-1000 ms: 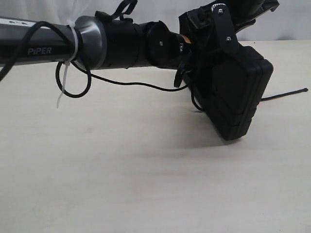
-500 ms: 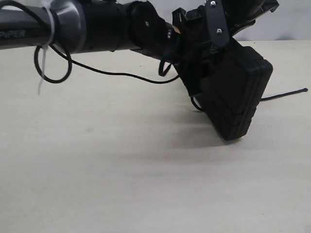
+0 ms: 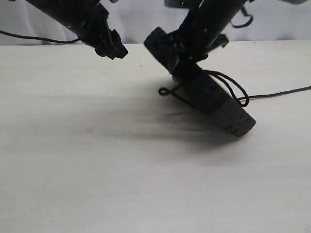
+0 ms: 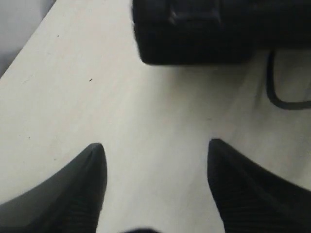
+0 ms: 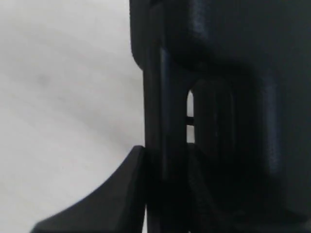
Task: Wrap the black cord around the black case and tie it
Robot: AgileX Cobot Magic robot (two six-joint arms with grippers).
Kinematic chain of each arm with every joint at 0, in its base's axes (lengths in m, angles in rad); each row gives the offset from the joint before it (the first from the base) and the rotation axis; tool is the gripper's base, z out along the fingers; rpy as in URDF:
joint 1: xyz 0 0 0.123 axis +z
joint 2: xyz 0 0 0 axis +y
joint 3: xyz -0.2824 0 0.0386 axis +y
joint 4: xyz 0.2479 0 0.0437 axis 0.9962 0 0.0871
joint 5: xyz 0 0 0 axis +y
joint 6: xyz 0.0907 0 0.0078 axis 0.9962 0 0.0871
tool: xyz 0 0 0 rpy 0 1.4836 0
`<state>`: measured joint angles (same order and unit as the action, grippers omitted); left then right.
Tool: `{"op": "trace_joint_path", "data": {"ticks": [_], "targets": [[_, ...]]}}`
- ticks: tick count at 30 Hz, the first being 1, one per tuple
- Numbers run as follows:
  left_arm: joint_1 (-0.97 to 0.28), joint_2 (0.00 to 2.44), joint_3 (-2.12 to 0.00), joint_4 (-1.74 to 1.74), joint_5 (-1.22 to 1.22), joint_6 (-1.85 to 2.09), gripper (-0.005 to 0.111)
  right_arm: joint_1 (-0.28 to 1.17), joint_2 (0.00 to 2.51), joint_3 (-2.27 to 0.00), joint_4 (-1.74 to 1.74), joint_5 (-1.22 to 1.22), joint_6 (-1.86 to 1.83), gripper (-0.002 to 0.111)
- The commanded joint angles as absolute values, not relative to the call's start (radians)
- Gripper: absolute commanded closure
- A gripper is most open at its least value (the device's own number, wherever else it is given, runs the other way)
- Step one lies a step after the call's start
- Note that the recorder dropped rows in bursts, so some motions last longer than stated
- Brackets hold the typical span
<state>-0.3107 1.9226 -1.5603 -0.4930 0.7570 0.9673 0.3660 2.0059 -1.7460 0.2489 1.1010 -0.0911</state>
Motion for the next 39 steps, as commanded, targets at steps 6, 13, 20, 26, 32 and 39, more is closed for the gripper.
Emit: {"op": "trace_joint_path", "data": {"ticks": [6,13,20,26,32,39], "targets": [[-0.276,1.914,-1.559,-0.544,0.825,0.949,0.05,0.457,2.026,-1.651,0.179,1.0,-0.093,0.074],[-0.28,1.914,-1.559,-0.57,0.837,0.956,0.05,0.455,2.0,-1.651,0.115,1.025,-0.093,0.054],[-0.359,2.0,-1.559,-0.92,1.08,1.391,0.05,0.299,1.887,-1.651,-0.012,1.038,0.0,0.054],[-0.565,2.145,-1.559,-0.926,0.78,1.535,0.05,-0.031,1.882,-1.57,0.038,1.026,-0.006,0.054],[-0.653,2.2,-1.559,-0.853,0.609,1.603,0.05,-0.127,1.882,-1.494,0.138,0.928,-0.045,0.054],[-0.651,2.22,-1.559,-0.849,0.508,1.555,0.07,-0.137,1.911,-1.46,0.074,0.914,-0.019,0.054]]}}
